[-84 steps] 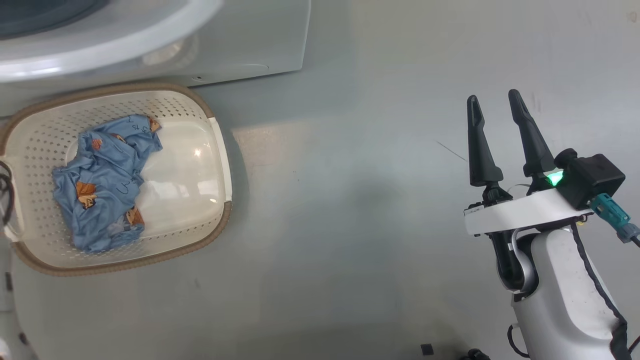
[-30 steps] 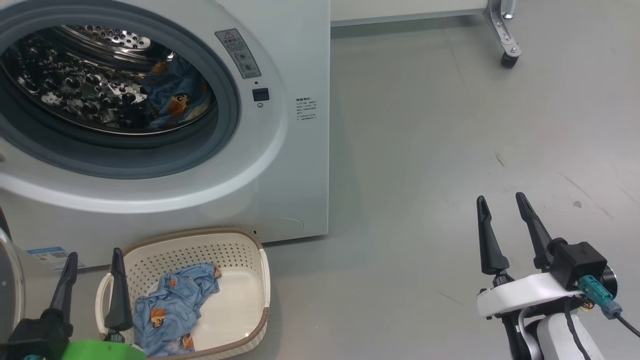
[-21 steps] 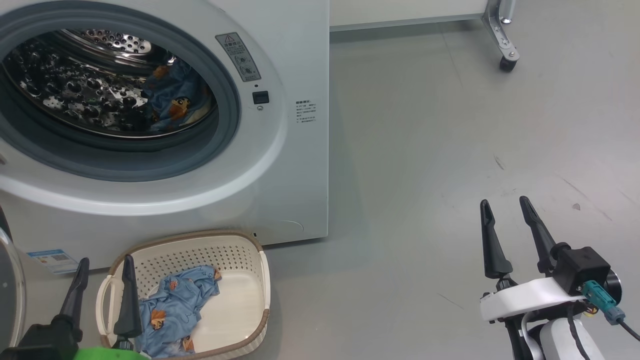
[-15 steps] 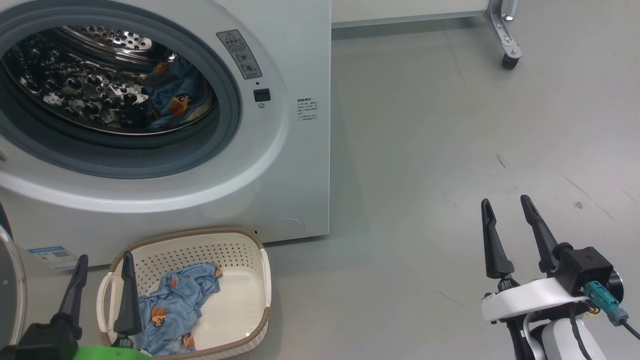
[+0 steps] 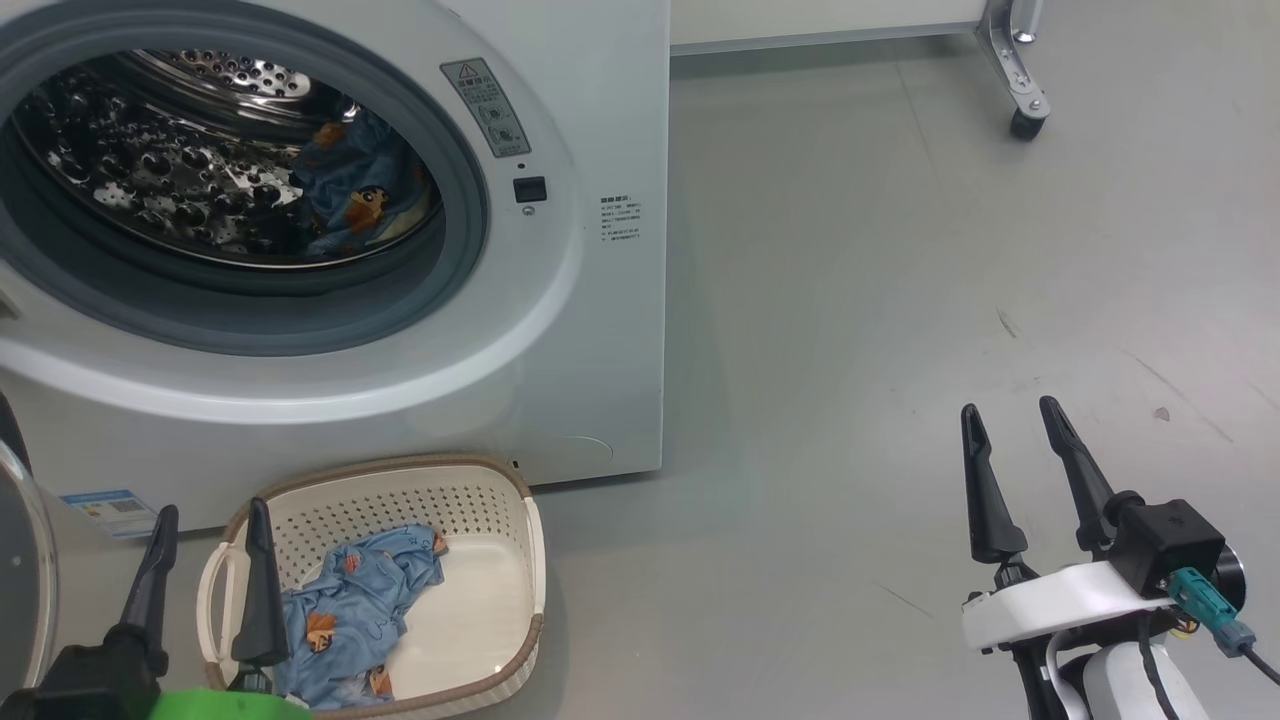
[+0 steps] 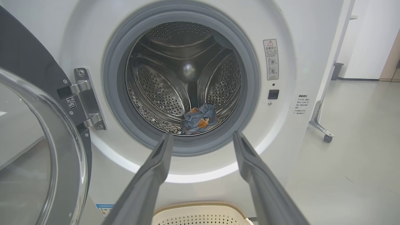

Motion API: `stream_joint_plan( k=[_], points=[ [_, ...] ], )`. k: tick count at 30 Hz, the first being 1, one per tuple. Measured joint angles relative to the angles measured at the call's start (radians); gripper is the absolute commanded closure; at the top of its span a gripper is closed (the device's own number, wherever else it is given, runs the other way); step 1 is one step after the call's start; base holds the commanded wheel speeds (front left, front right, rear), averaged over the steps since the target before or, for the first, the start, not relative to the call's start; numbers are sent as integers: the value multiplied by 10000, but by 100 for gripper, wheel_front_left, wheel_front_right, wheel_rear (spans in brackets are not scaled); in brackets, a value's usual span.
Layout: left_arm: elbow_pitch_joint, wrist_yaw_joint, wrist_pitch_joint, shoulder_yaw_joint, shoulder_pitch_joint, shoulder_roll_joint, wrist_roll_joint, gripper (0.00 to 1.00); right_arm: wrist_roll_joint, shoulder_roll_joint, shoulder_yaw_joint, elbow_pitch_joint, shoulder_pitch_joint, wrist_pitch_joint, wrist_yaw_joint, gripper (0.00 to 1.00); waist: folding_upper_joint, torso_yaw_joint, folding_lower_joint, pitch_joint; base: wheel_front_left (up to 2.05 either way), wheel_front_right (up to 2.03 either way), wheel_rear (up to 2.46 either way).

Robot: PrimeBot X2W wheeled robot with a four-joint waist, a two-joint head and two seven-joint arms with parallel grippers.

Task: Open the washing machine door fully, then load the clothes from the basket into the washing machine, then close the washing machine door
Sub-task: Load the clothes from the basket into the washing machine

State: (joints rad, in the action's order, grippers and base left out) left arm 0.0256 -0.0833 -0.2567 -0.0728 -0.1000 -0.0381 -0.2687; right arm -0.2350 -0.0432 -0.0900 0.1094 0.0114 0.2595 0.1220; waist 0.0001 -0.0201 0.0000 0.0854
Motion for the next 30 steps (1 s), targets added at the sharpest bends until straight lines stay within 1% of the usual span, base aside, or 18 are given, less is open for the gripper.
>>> stream_joint_plan(
  k=[18,25,30],
  points=[
    [-25,94,0,54,-34,0,-159,0,-21,0,-13,-77,-27,0,0,0,0,-27,0,63,0,0,0],
    [44,167,0,109,-63,0,-270,0,-21,2,-42,-222,-31,0,0,0,0,-47,0,346,0,0,0],
    [445,178,0,288,-81,-4,-493,0,-35,4,-88,-320,-31,0,0,0,0,-69,0,671,0,0,0]
  ],
)
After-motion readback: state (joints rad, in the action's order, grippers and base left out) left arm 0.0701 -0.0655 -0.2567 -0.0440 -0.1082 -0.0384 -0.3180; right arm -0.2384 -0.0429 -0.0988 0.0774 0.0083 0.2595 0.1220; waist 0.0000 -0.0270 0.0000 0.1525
